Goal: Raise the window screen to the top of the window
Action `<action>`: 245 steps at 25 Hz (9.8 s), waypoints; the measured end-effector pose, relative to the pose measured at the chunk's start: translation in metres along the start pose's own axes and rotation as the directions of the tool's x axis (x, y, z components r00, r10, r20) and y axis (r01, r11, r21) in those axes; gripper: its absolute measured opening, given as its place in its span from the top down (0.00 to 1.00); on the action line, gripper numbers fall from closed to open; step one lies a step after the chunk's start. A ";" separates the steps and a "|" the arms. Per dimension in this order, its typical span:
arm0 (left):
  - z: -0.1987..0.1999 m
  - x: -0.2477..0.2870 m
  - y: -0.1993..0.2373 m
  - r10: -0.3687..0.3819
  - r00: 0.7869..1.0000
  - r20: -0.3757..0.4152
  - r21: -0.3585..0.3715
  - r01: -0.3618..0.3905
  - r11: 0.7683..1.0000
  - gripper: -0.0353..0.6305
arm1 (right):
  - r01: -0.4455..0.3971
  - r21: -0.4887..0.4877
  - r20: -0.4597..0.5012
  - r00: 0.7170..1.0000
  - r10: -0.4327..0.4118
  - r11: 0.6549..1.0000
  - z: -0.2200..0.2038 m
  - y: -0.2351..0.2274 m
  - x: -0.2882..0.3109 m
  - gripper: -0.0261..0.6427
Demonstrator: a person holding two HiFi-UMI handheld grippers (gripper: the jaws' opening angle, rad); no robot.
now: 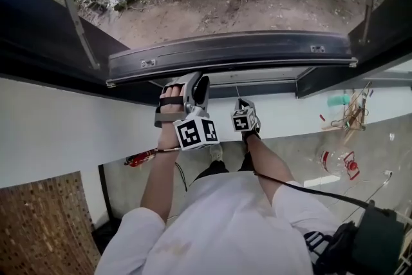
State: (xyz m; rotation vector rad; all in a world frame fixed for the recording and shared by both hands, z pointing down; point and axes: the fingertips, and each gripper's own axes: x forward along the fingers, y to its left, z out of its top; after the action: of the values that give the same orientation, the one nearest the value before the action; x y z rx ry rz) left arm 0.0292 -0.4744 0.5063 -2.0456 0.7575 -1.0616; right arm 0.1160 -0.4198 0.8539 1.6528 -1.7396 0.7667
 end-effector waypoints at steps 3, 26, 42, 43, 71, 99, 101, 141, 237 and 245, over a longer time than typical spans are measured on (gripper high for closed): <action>0.001 -0.002 0.001 -0.001 0.999 0.034 -0.049 0.003 0.999 0.81 | -0.031 0.080 0.014 0.999 0.030 0.996 -0.016 0.007 -0.016 0.96; 0.020 -0.021 0.034 0.107 0.977 0.187 -0.269 -0.054 0.962 0.81 | -0.004 0.021 0.058 0.998 0.002 1.000 -0.020 -0.008 -0.071 0.96; 0.025 -0.060 0.052 0.282 0.901 0.330 -0.674 0.016 0.739 0.81 | -0.032 -0.027 0.150 0.988 0.036 0.999 0.014 0.002 -0.088 0.96; 0.025 -0.058 0.041 0.263 0.901 0.346 -0.694 0.056 0.718 0.81 | -0.036 -0.031 0.151 0.988 0.040 0.999 0.014 0.004 -0.090 0.96; 0.076 0.006 -0.056 -0.104 0.882 0.460 -0.742 0.446 0.500 0.81 | -0.053 -0.060 0.247 0.967 0.066 0.997 0.024 0.009 -0.116 0.96; 0.084 -0.011 -0.017 -0.029 0.839 0.543 -0.764 0.509 0.397 0.95 | -0.065 -0.070 0.369 0.925 0.086 0.995 0.069 0.014 -0.139 0.96; 0.085 -0.011 -0.016 -0.030 0.837 0.547 -0.762 0.513 0.395 0.95 | -0.061 -0.070 0.373 0.924 0.083 0.996 0.070 0.013 -0.140 0.96; 0.115 -0.032 0.048 0.075 0.800 0.596 -0.724 0.494 0.481 0.95 | -0.035 -0.089 0.526 0.847 0.077 0.995 0.143 0.009 -0.166 0.96; 0.186 -0.124 0.221 0.269 0.596 0.757 -0.605 0.482 0.634 0.95 | -0.159 -0.195 0.815 0.523 0.250 0.968 0.297 0.024 -0.301 0.96; 0.203 -0.132 0.252 0.298 0.563 0.770 -0.589 0.449 0.672 0.95 | -0.187 -0.189 0.850 0.461 0.256 0.964 0.319 0.015 -0.329 0.96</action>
State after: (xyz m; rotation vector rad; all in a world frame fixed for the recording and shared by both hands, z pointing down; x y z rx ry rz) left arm 0.0929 -0.4588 0.1631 -2.9021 0.5838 0.4357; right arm 0.0984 -0.4513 0.3970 1.9389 -2.6802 -0.1645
